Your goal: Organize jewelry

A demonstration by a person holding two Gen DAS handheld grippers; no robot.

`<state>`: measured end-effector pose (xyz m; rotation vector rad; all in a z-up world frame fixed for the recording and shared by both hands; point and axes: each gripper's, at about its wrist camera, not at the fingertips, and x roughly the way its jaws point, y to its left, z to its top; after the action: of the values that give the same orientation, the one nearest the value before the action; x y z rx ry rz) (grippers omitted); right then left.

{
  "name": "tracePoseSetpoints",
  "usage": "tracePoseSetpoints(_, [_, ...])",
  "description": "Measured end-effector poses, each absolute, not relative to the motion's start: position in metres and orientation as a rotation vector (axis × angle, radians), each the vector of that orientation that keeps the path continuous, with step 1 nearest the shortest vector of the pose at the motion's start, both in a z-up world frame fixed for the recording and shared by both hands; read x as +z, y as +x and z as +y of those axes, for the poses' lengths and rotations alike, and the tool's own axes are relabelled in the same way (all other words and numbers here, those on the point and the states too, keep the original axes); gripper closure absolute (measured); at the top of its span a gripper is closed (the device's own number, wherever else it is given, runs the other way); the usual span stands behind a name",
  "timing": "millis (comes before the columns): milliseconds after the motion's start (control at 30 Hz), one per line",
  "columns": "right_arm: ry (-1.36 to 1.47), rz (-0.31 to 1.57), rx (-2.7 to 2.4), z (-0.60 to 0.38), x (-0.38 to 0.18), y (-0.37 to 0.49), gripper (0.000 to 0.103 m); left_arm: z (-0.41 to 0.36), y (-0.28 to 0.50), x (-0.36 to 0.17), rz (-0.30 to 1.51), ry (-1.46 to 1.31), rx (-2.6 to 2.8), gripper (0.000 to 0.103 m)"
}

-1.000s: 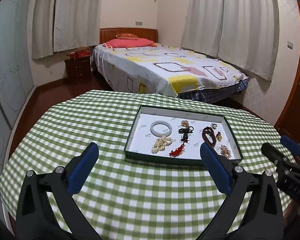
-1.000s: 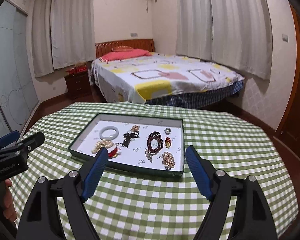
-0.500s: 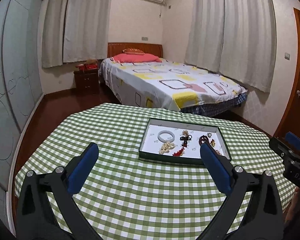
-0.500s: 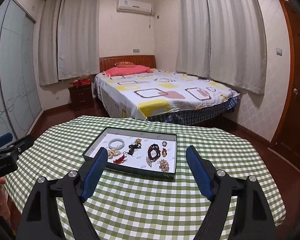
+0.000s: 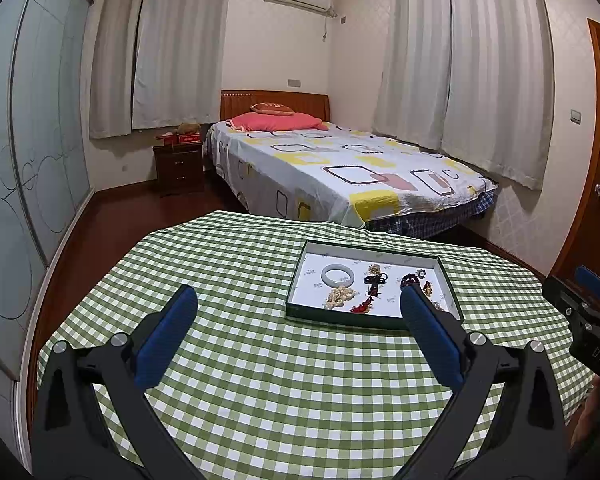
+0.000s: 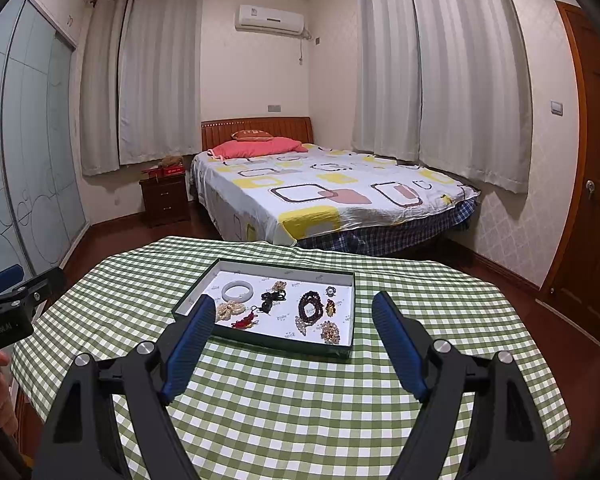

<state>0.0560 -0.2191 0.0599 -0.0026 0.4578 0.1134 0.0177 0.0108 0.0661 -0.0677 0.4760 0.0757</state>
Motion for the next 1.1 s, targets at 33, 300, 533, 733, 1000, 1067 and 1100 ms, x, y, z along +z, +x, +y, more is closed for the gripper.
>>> tracePoseSetpoints(33, [-0.004, 0.457, 0.115, -0.2188, 0.0598, 0.0553, 0.025, 0.0104, 0.0174, 0.0661, 0.476, -0.069, 0.075, 0.004])
tracePoseSetpoints(300, [-0.005, 0.455, 0.117, -0.2178, 0.0599, 0.0549, 0.025, 0.0109, 0.0172, 0.0659, 0.478, -0.068, 0.071, 0.004])
tracePoseSetpoints(533, [-0.005, 0.456, 0.118, -0.2175, 0.059, 0.0553, 0.025, 0.0108, 0.0175, 0.0656, 0.48, -0.07, 0.072, 0.004])
tracePoseSetpoints(733, [-0.005, 0.454, 0.118, -0.2176, 0.0592, 0.0547, 0.025, 0.0109, 0.0162, 0.0666, 0.477, -0.07, 0.071, 0.004])
tracePoseSetpoints(1000, [-0.006, 0.452, 0.119, -0.2174, 0.0582, 0.0535, 0.025, 0.0104, 0.0158, 0.0675, 0.473, -0.071, 0.071, 0.004])
tracePoseSetpoints(1067, [-0.007, 0.451, 0.119, -0.2173, 0.0585, 0.0533, 0.025, 0.0103, 0.0159, 0.0675, 0.474, -0.072, 0.07, 0.004])
tracePoseSetpoints(1100, [-0.007, 0.451, 0.119, -0.2173, 0.0584, 0.0535, 0.025, 0.0103, 0.0158, 0.0674, 0.474, -0.07, 0.07, 0.004])
